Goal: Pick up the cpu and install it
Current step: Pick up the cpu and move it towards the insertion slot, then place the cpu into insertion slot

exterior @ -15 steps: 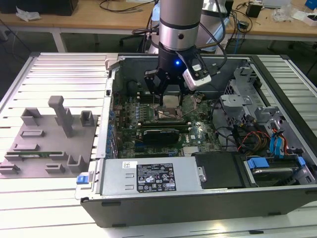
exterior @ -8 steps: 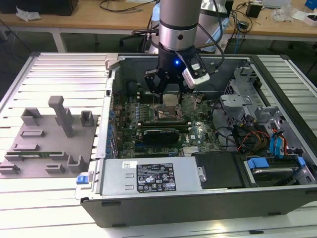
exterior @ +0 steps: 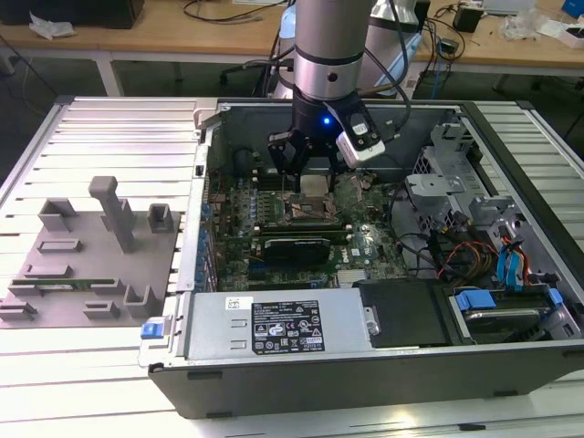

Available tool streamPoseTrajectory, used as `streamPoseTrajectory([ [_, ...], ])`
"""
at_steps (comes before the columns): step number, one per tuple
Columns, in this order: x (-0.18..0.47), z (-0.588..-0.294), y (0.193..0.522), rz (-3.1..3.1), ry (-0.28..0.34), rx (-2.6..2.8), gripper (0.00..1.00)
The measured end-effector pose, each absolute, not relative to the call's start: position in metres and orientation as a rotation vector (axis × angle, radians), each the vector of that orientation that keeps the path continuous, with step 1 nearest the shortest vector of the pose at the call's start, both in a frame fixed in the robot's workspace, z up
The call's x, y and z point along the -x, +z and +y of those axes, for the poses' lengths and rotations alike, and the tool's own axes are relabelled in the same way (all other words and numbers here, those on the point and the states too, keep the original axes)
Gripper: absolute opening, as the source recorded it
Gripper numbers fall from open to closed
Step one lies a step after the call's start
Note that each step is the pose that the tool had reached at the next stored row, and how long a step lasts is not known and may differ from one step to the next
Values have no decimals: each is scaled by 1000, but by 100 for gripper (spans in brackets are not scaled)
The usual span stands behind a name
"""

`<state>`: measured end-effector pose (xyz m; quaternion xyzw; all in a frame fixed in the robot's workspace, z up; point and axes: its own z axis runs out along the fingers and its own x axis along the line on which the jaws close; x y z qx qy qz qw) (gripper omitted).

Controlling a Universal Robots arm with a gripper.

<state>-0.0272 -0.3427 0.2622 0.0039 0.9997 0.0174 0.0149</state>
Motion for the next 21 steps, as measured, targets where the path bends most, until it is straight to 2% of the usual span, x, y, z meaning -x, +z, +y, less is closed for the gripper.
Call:
streamPoseTrajectory([
  [21,25,-334,255,3111,55,-12,55],
])
